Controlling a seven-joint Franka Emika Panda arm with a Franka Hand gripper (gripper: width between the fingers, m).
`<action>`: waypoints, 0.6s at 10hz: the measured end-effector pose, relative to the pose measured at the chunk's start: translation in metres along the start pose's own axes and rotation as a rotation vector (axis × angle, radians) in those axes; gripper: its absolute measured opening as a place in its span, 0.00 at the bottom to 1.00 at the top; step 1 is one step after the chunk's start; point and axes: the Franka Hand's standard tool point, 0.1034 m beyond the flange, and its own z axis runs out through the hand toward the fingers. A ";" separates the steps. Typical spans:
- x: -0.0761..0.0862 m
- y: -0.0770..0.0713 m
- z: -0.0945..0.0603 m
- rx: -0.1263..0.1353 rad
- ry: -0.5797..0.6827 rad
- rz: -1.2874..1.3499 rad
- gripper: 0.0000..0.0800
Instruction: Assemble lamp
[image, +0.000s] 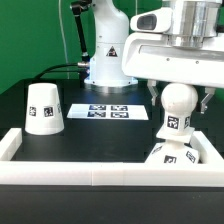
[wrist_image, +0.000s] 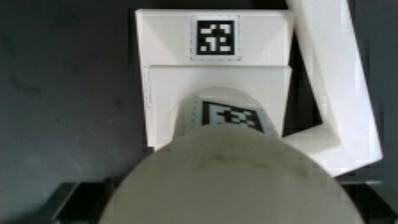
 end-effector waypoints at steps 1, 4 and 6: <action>0.000 0.001 0.000 -0.001 0.000 0.021 0.72; 0.000 0.000 0.001 -0.002 -0.001 0.012 0.85; -0.001 0.000 0.001 -0.002 -0.001 0.011 0.87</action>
Offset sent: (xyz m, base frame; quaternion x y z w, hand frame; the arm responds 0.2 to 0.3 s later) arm 0.0000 0.0000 0.0000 0.0000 0.0000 0.0000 1.0000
